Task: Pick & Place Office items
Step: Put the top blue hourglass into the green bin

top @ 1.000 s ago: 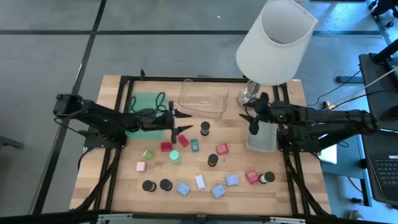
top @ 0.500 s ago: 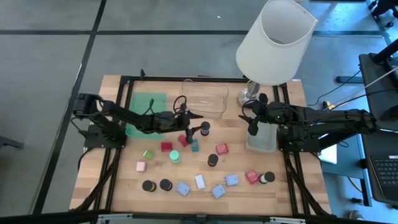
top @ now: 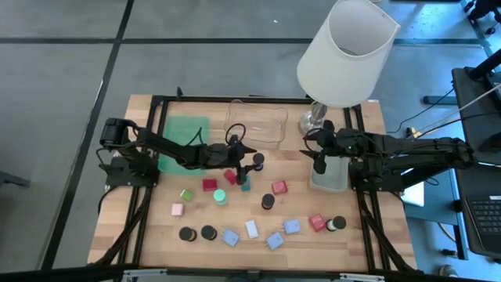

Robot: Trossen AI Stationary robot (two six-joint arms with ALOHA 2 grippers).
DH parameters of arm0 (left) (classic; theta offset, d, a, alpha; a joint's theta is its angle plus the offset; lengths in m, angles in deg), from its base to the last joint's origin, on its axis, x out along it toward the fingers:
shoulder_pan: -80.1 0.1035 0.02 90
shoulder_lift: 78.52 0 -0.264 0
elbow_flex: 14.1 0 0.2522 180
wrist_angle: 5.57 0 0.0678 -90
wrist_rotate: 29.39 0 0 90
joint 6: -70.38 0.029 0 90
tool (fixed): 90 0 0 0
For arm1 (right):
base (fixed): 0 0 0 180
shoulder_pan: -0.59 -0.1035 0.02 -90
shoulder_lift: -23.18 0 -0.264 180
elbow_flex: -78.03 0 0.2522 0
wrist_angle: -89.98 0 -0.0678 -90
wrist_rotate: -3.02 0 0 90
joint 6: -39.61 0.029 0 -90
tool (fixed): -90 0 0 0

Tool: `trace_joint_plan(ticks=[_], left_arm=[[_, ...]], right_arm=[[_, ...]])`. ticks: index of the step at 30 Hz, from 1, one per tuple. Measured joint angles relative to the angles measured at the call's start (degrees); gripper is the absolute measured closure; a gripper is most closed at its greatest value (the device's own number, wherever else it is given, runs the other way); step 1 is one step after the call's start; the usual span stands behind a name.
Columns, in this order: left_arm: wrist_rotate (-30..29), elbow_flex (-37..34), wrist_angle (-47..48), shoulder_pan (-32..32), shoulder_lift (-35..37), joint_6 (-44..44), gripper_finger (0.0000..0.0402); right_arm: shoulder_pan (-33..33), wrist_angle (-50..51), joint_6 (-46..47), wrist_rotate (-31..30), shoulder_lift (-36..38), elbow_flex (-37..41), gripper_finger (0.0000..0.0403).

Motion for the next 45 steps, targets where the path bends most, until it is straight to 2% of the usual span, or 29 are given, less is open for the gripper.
trace_joint_plan(ticks=[7,15,31,40,45], left_arm=[[-3.24,0.02,-0.06,0.00,-3.19,5.11,0.0127],[-4.13,0.00,-0.96,0.06,-4.86,5.22,0.0125],[-4.64,0.00,-12.27,0.66,-10.95,5.13,0.0128],[-0.93,0.00,-11.73,1.58,-10.96,-1.58,0.0127],[-0.95,-0.02,-11.57,2.48,-10.96,-3.42,0.0127]], right_arm=[[0.02,0.00,0.00,-0.02,0.00,0.00,0.0161],[0.00,0.42,0.00,0.00,0.00,0.00,0.0161],[0.02,1.01,0.02,0.00,0.00,0.00,0.0161],[0.01,1.03,0.02,0.00,0.00,0.00,0.0161],[0.02,1.03,0.06,0.00,0.00,0.00,0.0161]])
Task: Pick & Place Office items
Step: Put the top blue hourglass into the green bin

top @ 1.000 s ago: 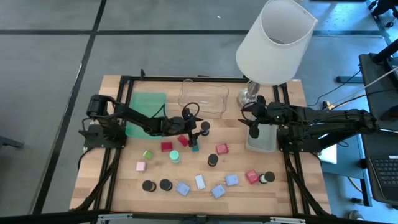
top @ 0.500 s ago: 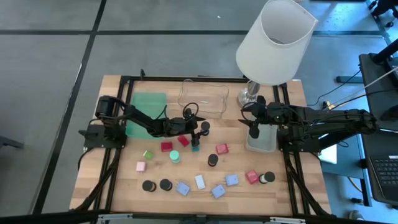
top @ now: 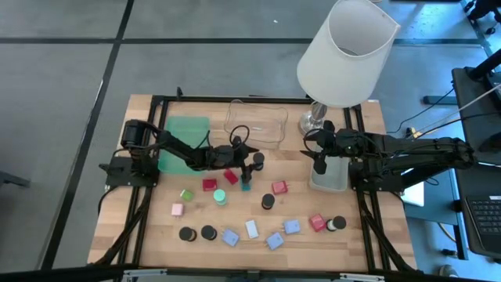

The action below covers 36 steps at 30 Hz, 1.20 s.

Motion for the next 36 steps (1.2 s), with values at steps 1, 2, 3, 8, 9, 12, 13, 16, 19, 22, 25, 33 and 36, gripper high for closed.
trace_joint_plan(ticks=[1,2,3,8,9,12,13,16,19,22,25,33,36], left_arm=[[0.02,0.00,0.01,0.18,0.00,-0.01,0.0126],[0.00,0.00,0.01,0.34,0.00,-0.01,0.0126],[-0.03,0.00,0.01,0.39,0.00,-0.01,0.0126],[-0.04,0.00,0.44,0.39,0.00,0.01,0.0139],[-0.04,0.00,0.44,0.39,0.00,-0.01,0.0145],[-0.03,0.00,0.44,0.39,0.00,-0.01,0.0164],[-0.04,0.00,0.41,0.39,0.00,-0.01,0.0171],[-0.04,0.00,-0.13,0.39,0.00,-0.03,0.0186],[-0.04,0.00,-1.16,0.39,0.00,-0.06,0.0189],[-0.06,-0.04,-2.88,0.39,0.90,-0.47,0.0185],[-0.96,-0.04,-2.85,0.39,3.71,-0.49,0.0183],[-16.89,-0.02,16.17,-0.99,19.76,-0.29,0.0184],[-25.40,-0.02,27.74,-2.38,27.72,-3.11,0.0184]], right_arm=[[-0.01,0.00,0.01,0.00,0.00,0.00,0.0161],[-0.01,0.01,0.01,0.00,0.00,0.00,0.0161],[-0.01,0.00,0.01,0.00,0.00,0.00,0.0161],[-0.02,0.02,-0.01,-0.02,0.00,0.00,0.0161],[-0.01,0.01,-0.01,-0.04,0.00,0.00,0.0161],[-0.01,0.02,-0.01,-0.04,0.00,0.00,0.0161],[-0.02,0.02,0.00,-0.07,0.00,0.00,0.0161],[0.00,0.24,-0.01,-0.20,0.00,0.00,0.0161],[0.00,0.24,-0.01,-0.20,0.00,0.00,0.0161],[0.00,0.31,-0.01,-0.20,0.00,0.00,0.0161],[-0.02,0.52,-0.01,-0.20,0.00,0.00,0.0161],[-0.02,2.53,-0.01,-0.20,0.00,0.02,0.0161],[0.00,3.65,-0.01,-0.20,0.00,0.02,0.0161]])
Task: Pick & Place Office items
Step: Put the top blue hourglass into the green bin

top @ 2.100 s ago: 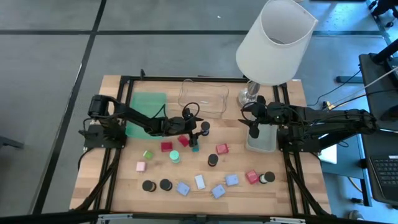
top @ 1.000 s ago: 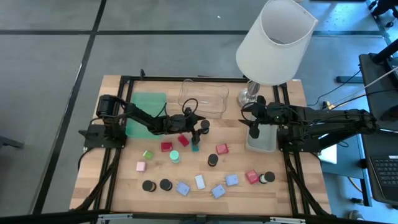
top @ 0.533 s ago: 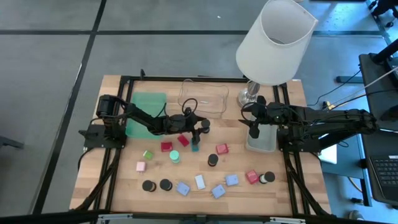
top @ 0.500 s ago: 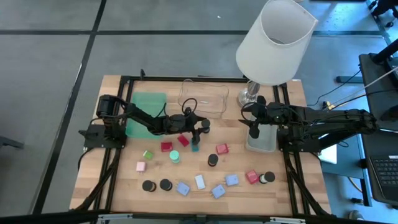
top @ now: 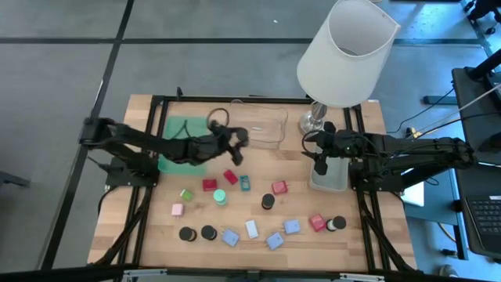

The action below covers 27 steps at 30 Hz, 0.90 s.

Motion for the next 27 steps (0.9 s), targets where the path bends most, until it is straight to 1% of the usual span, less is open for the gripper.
trace_joint_plan(ticks=[4,7,9,11,14,16,20,27], left_arm=[[-11.27,0.00,17.76,-2.76,8.65,-7.30,0.0184],[-19.60,-1.03,30.82,-4.76,13.41,-17.22,0.0184],[-23.06,-3.07,37.53,-5.73,15.94,-25.31,0.0184],[-25.20,-5.73,42.55,-6.38,18.02,-33.49,0.0184],[-27.31,-10.48,46.34,-6.57,20.47,-43.55,0.0184],[-27.32,-13.45,46.31,-6.17,21.49,-47.41,0.0184],[-27.44,-18.05,46.04,-5.87,22.09,-50.55,0.0184],[-29.95,-23.41,46.06,-5.87,22.10,-56.62,0.0182]], right_arm=[[0.00,0.62,0.00,0.01,0.00,0.00,0.0161],[0.00,0.64,0.00,0.00,0.00,0.00,0.0161],[-0.01,0.64,-0.02,0.01,0.00,0.00,0.0161],[0.00,0.64,-0.02,0.01,0.00,0.00,0.0161],[0.00,0.59,-0.02,0.00,0.00,0.00,0.0161],[0.00,0.55,0.00,0.00,0.00,0.00,0.0161],[0.00,0.41,0.28,0.00,0.00,0.00,0.0161],[-0.01,0.42,1.20,0.00,0.00,0.00,0.0161]])
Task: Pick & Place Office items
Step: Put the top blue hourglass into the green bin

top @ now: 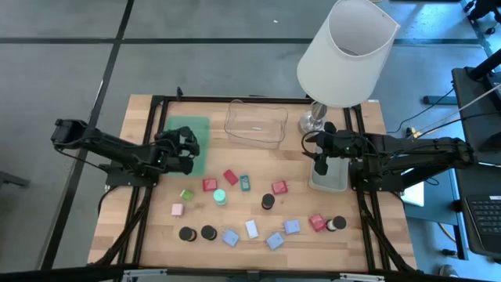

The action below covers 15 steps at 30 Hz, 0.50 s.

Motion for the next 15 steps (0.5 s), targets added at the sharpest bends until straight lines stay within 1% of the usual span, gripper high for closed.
trace_joint_plan(ticks=[4,8,15], left_arm=[[-1.43,-2.11,-0.06,0.37,-0.02,-1.87,0.0182],[-3.70,-4.02,-0.04,3.22,-0.02,-3.39,0.0181],[-1.15,-5.20,-0.63,9.90,-0.21,-6.33,0.0181]], right_arm=[[0.01,-0.01,-0.01,0.00,0.00,0.00,0.0161],[0.01,-0.26,-0.02,0.00,0.00,0.00,0.0161],[0.01,-0.92,0.00,0.00,0.00,0.00,0.0161]])
